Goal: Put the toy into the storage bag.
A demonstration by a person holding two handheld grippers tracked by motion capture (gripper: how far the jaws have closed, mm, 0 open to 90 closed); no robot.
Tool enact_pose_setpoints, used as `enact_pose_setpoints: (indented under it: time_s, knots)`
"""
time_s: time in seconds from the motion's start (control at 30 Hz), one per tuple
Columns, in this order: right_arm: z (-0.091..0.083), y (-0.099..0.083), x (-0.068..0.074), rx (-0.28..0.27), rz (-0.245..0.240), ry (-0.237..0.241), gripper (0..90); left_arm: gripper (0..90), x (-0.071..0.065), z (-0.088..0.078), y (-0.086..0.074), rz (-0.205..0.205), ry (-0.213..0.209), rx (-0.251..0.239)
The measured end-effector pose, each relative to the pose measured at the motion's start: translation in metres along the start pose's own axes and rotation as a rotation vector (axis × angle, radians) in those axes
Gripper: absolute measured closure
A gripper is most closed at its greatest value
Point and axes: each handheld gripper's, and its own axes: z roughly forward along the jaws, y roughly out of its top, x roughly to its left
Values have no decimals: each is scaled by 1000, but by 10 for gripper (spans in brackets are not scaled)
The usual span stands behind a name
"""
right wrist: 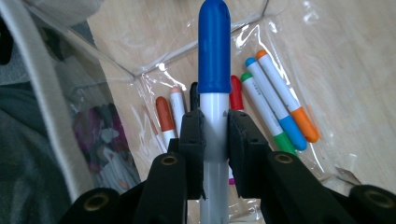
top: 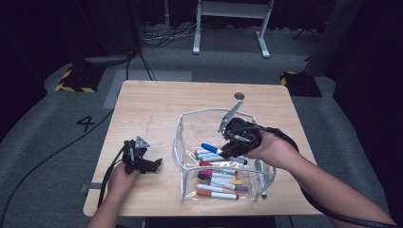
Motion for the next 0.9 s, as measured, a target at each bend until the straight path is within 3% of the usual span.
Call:
enact_pose_setpoints:
  time_s: [0.27,0.43,0.9]
  knots:
    - [33,2,2,63,-13,36,762,0,0,0,0,0,0,0]
    - [45,5,4,96,-6,48,761,0,0,0,0,0,0,0]
    - [79,7,2,222,-46,67,757,0,0,0,0,0,0,0]
